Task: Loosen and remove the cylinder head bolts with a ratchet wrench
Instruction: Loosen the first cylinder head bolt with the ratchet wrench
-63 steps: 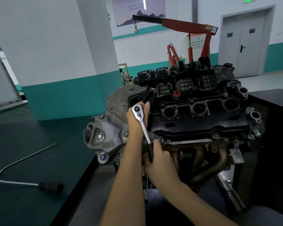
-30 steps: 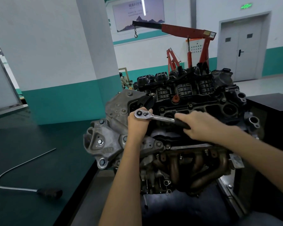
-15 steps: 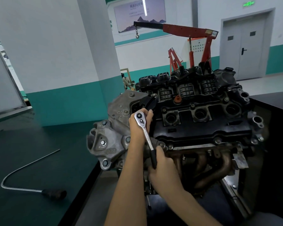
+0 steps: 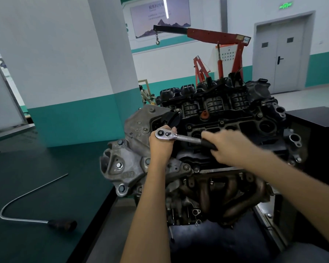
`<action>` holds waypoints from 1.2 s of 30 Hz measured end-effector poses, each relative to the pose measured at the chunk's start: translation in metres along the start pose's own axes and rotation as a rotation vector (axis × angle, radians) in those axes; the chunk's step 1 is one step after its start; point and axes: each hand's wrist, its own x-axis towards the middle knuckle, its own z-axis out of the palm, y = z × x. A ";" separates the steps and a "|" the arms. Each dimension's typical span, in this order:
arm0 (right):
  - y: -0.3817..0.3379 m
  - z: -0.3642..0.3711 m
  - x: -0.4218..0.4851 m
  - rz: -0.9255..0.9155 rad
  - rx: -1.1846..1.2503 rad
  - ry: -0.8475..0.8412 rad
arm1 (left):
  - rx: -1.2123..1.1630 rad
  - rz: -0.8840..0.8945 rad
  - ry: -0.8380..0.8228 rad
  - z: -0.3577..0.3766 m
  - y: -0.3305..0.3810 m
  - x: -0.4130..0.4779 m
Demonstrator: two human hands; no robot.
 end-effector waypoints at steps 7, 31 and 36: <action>-0.122 0.065 -0.049 0.375 0.735 0.095 | 0.070 0.043 0.028 0.001 0.000 0.001; -0.131 0.069 -0.049 0.422 0.778 0.069 | 0.044 0.041 0.061 0.002 -0.001 -0.002; -0.119 0.064 -0.048 0.390 0.787 0.009 | 0.047 0.033 0.045 0.000 -0.001 -0.001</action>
